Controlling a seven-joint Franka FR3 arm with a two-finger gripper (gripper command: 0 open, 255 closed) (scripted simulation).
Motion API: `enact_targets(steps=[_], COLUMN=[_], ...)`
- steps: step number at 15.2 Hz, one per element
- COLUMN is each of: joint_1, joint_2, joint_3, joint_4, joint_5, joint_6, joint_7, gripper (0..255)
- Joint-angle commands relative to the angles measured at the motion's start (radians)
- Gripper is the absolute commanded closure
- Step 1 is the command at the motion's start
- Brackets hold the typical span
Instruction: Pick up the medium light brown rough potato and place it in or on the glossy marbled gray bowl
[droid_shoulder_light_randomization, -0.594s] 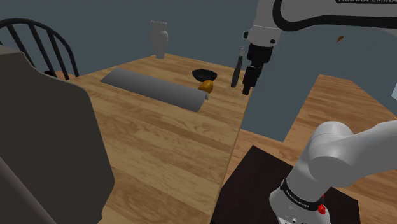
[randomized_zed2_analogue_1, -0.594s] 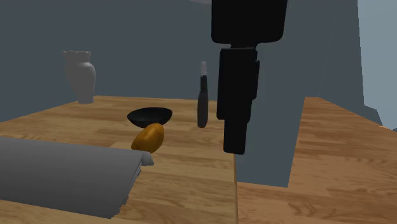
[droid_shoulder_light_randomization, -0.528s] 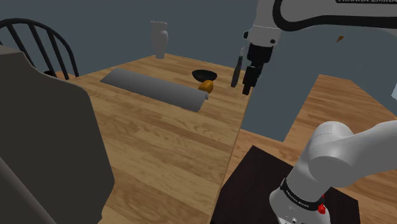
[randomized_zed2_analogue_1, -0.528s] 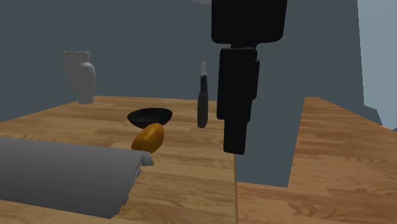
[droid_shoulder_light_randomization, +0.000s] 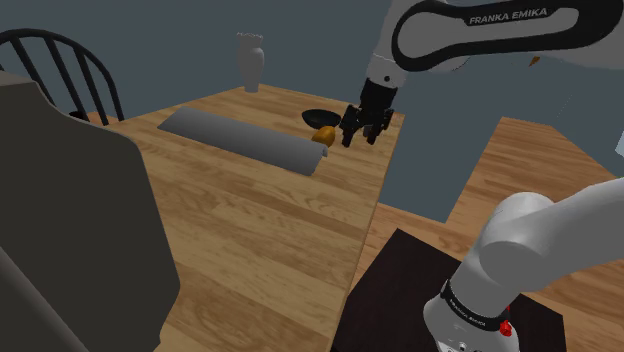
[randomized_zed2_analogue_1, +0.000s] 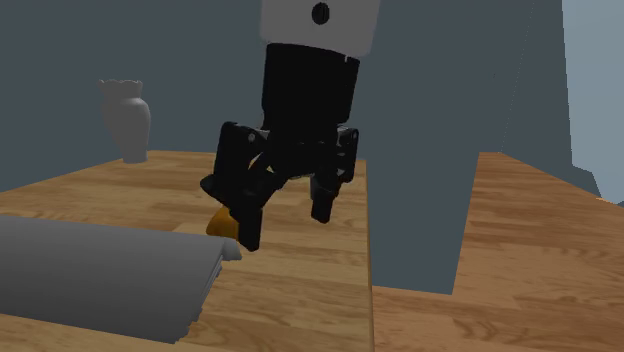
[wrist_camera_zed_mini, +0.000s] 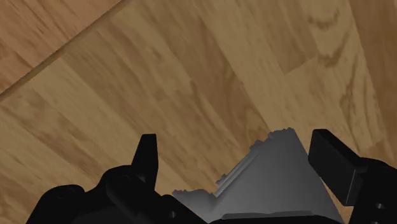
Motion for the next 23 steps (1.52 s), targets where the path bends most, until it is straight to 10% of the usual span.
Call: enact_targets(steps=[1,15,23], joint_1=[-0.025,-0.219,-0.208], joint_2=[0.049,0.416,0.525], joint_3=[0.014,0.084,0.088], joint_4=[-0.011,0.038,0.054], joint_5=[0.035,0.174,0.192], joint_6=[0.109,0.737,0.831], joint_7=[0.102,0.741,0.728], gripper=[0,0,0])
